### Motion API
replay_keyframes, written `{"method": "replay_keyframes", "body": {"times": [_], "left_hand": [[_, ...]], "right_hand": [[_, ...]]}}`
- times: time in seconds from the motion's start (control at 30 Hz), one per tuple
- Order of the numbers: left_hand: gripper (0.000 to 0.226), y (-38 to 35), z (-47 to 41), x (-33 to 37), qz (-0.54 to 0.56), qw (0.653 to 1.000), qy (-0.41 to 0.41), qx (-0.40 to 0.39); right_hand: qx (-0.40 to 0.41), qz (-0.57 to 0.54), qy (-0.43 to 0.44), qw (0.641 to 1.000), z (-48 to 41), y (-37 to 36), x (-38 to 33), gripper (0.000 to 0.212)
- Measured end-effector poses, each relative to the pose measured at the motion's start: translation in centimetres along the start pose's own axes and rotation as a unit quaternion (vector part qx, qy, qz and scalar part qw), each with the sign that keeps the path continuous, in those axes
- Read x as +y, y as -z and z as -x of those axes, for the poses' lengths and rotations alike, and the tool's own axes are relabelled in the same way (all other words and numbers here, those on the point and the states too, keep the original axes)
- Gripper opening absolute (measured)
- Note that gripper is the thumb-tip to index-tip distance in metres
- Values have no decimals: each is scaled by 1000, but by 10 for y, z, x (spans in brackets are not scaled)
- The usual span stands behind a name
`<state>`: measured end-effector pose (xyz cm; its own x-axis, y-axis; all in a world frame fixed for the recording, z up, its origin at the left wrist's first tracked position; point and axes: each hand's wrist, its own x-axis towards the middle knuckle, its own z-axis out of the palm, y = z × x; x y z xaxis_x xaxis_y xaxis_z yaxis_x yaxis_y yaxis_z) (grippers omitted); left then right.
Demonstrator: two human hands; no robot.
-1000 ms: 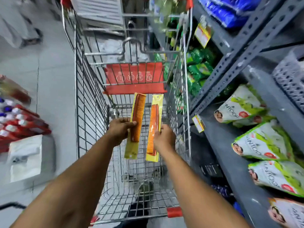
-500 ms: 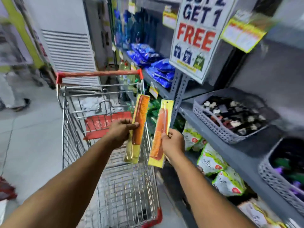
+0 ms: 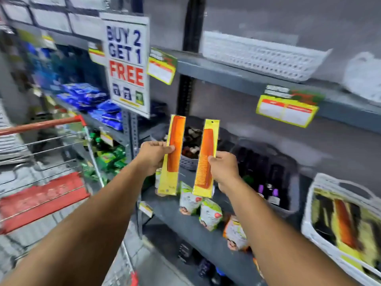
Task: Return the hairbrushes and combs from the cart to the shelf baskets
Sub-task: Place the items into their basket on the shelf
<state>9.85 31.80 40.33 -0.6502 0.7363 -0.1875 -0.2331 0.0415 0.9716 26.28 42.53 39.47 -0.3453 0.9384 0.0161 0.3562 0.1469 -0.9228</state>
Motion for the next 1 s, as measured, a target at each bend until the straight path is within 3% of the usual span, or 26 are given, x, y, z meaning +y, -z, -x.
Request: {"method": "replay_keyframes", "body": {"times": [0.17,0.43,0.53,0.6,0.67,1.0], "left_hand": [[43,-86,0,-19,-4,998,31,-53],[10,-202,1,-33,-7,984,83,-160],[16,-237,-2,-41,-5,978,95,-184],[16,-258,0,-45,-7,974,99,-202],[16,-281,-2,-54,-3,974,100,-204],[38,-377,41,-85,-122,966,84,-214]], "right_hand": [[47,12,-36,998,-1,67,28,25],[175,28,-86,980,6,165,55,32],[240,33,-103,965,13,197,66,37],[264,28,-113,957,20,216,73,29],[294,32,-125,947,28,236,79,17],[375,61,-181,907,50,323,110,14]]}}
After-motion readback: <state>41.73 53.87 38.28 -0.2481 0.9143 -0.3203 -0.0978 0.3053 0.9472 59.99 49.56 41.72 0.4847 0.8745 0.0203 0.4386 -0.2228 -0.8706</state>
